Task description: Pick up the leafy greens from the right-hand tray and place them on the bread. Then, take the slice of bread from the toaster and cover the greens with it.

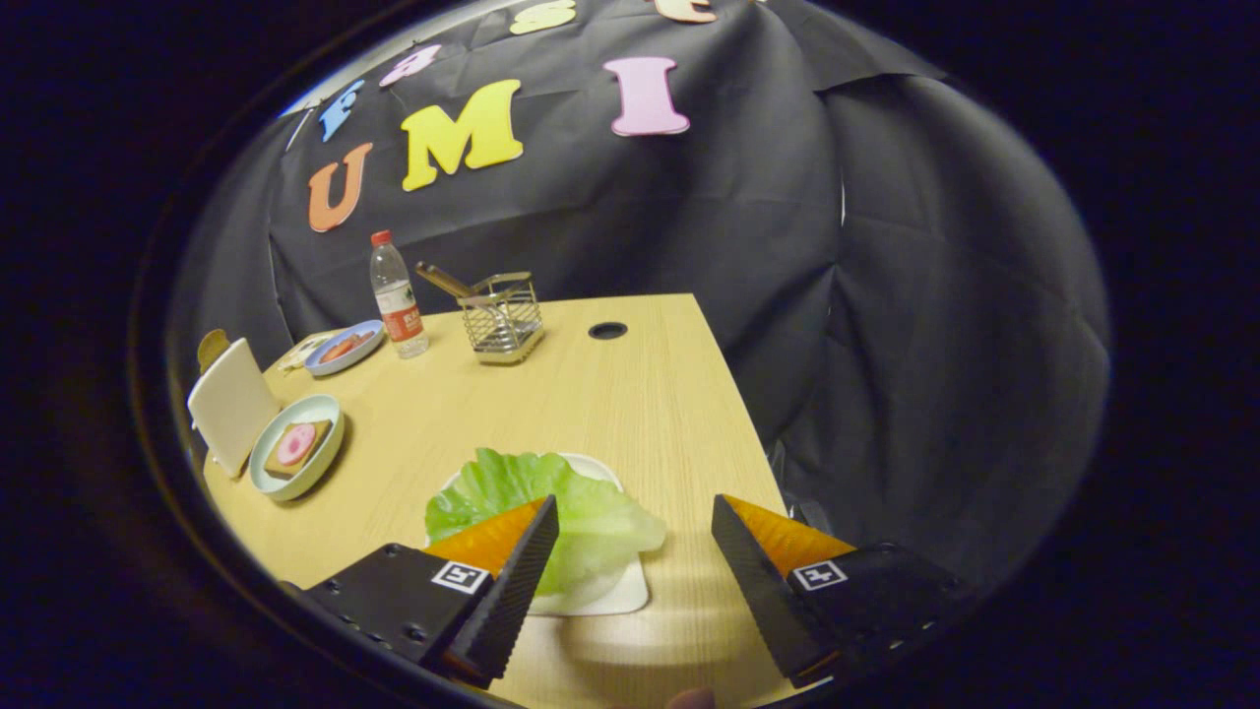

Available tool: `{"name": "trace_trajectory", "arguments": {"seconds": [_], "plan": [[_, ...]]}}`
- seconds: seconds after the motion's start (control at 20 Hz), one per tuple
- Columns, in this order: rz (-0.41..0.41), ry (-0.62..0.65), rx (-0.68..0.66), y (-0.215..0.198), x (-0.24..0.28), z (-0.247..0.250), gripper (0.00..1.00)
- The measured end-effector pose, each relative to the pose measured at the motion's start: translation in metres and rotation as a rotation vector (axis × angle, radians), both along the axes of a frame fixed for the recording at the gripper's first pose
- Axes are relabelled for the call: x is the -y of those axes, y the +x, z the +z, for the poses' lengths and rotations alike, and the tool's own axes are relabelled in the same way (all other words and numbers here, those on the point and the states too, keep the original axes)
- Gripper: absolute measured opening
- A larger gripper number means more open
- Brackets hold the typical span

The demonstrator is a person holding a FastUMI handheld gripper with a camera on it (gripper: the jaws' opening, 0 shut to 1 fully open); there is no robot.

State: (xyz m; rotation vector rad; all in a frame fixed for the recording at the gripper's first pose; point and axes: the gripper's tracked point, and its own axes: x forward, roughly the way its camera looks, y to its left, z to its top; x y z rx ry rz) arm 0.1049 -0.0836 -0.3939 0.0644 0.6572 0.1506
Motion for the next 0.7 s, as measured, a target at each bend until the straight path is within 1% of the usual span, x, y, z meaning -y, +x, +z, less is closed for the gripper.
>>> {"name": "trace_trajectory", "arguments": {"seconds": [0.15,0.2,0.25,0.45,0.5,0.55,0.6,0.65,0.7], "plan": [[0.006,0.024,-0.067,0.004,-0.005,-0.020,0.95],[0.006,0.031,-0.081,0.004,-0.007,-0.024,0.86],[0.009,0.034,-0.081,0.004,-0.009,-0.024,0.81],[-0.005,-0.002,-0.057,0.013,-0.007,-0.018,0.48],[-0.006,-0.010,-0.060,0.012,-0.008,-0.018,0.36],[-0.015,-0.031,-0.061,0.013,-0.004,-0.018,0.36],[-0.026,-0.037,-0.050,0.017,-0.002,-0.018,0.27],[-0.028,-0.045,-0.053,0.011,-0.001,-0.011,0.19],[-0.030,-0.048,-0.046,0.017,-0.002,-0.015,0.11]]}}
